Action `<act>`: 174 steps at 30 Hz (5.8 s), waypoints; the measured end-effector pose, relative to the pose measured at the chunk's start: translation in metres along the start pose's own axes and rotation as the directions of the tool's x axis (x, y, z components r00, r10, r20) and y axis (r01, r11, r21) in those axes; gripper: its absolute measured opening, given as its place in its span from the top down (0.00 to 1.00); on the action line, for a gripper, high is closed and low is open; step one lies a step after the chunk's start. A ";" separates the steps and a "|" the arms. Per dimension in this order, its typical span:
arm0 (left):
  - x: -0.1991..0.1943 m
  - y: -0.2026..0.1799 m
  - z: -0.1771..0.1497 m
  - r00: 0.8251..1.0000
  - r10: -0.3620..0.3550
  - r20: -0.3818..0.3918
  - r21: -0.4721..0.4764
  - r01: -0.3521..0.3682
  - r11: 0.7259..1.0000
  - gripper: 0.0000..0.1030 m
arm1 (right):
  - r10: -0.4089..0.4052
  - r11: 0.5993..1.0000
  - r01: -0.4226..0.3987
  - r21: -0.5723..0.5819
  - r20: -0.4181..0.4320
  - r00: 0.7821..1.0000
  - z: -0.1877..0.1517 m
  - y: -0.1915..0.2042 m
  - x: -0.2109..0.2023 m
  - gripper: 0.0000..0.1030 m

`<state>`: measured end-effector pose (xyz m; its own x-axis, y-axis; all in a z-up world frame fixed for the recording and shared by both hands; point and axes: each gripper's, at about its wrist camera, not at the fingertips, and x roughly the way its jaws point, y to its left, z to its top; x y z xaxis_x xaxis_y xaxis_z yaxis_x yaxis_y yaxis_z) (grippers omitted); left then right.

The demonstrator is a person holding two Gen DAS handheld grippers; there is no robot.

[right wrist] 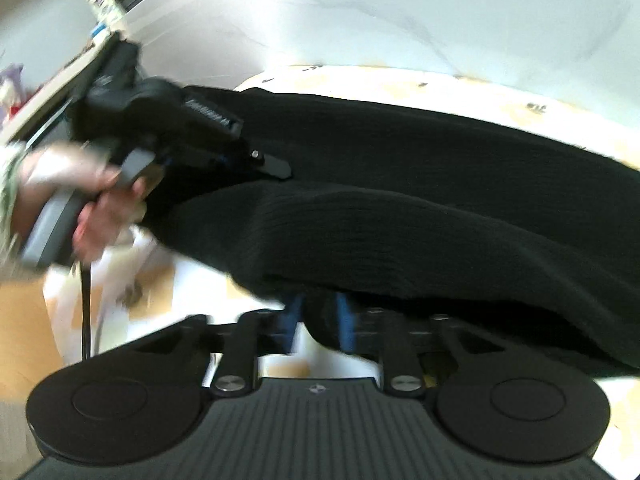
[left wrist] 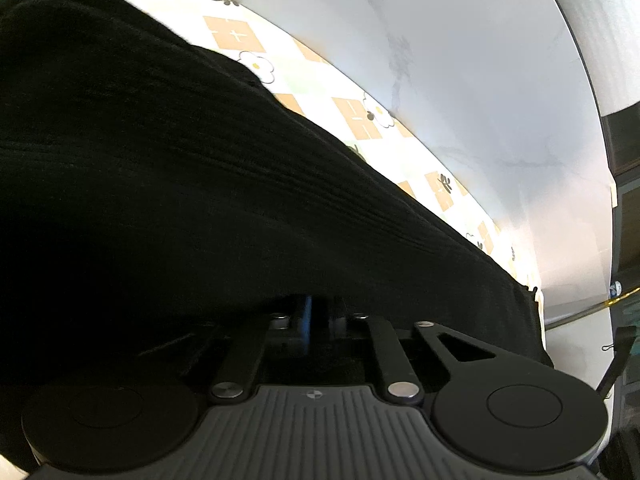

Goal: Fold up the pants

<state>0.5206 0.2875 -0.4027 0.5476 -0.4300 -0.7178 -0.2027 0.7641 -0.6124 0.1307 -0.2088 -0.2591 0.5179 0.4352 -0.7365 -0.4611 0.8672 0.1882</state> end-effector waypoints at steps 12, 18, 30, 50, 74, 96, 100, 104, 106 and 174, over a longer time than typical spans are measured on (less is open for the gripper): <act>-0.002 0.005 -0.003 0.999 -0.032 0.009 0.041 0.032 0.999 0.97 | -0.009 0.996 0.008 0.087 0.018 1.000 -0.046 0.019 -0.041 1.00; -0.016 -0.018 -0.018 0.999 0.028 0.037 0.123 -0.033 0.992 0.78 | -0.078 0.983 0.067 0.172 0.062 0.995 -0.040 -0.001 -0.054 0.94; -0.067 -0.106 -0.103 0.987 0.107 0.117 0.368 -0.143 0.919 0.10 | -0.296 0.859 0.227 0.459 0.085 0.951 -0.056 -0.089 -0.076 0.88; 0.019 -0.192 -0.206 0.769 0.545 0.333 0.289 -0.634 0.717 0.05 | -0.291 0.841 0.205 0.502 0.099 0.952 -0.087 -0.233 -0.125 0.80; 0.004 -0.184 -0.233 0.644 0.712 0.280 -0.058 -0.729 0.682 0.02 | -0.394 0.694 0.154 0.703 0.192 0.899 -0.142 -0.323 -0.194 0.50; 0.001 -0.169 -0.219 0.673 0.729 0.124 -0.280 -0.681 0.676 0.00 | -0.500 0.730 0.164 0.664 0.355 0.790 -0.070 -0.371 -0.239 0.92; 0.001 -0.166 -0.218 0.676 0.729 0.108 -0.297 -0.678 0.672 0.00 | -0.504 0.790 0.126 0.600 0.518 0.691 -0.052 -0.361 -0.264 0.92; 0.001 -0.165 -0.220 0.679 0.725 0.114 -0.285 -0.677 0.679 0.00 | -0.550 0.703 0.204 0.681 0.340 0.763 -0.071 -0.379 -0.241 0.92; 0.000 -0.165 -0.220 0.683 0.722 0.114 -0.277 -0.676 0.683 0.00 | -0.542 0.638 0.226 0.736 0.222 0.810 -0.092 -0.391 -0.223 0.92; -0.004 -0.165 -0.246 0.704 0.653 0.280 -0.116 -0.650 0.751 0.01 | 0.188 0.699 -0.204 -0.686 -0.099 0.977 0.115 -0.087 0.113 0.86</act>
<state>0.3519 0.0443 -0.3804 0.4801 0.3307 -0.8125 -0.6027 0.7974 -0.0316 0.3124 -0.2073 -0.2838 0.3477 0.5644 -0.7487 -0.9220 0.3509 -0.1637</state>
